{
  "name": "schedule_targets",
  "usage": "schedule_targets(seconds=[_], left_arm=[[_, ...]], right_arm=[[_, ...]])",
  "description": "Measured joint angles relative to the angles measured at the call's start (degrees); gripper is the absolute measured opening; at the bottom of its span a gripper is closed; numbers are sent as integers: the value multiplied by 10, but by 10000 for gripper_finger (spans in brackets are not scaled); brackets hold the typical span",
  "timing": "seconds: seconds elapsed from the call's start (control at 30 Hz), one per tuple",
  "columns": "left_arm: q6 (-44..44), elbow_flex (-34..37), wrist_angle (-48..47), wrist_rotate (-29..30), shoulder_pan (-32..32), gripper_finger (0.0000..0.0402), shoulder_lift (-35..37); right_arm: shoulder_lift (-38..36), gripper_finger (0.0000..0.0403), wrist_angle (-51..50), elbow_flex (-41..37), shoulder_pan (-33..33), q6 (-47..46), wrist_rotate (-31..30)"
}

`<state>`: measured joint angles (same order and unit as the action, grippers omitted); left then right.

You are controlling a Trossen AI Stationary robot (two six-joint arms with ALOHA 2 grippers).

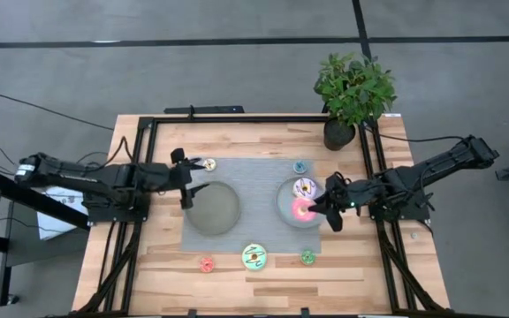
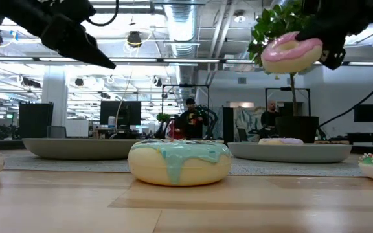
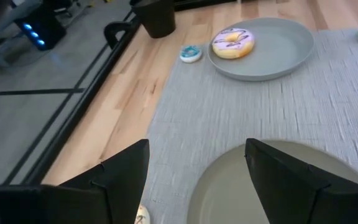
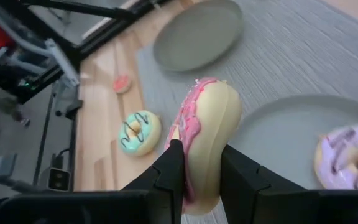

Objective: Pick & Place donuts
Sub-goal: Put the big pink donut into the blue plate

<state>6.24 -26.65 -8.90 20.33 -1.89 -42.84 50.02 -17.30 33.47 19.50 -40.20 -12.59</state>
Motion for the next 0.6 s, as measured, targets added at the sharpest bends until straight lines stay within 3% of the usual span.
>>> schedule_targets(seconds=[0.6], left_arm=[[-19, 83, 50, -51, 21, 259, 111]], right_arm=[[14, 74, -191, -1, 0, -153, -56]])
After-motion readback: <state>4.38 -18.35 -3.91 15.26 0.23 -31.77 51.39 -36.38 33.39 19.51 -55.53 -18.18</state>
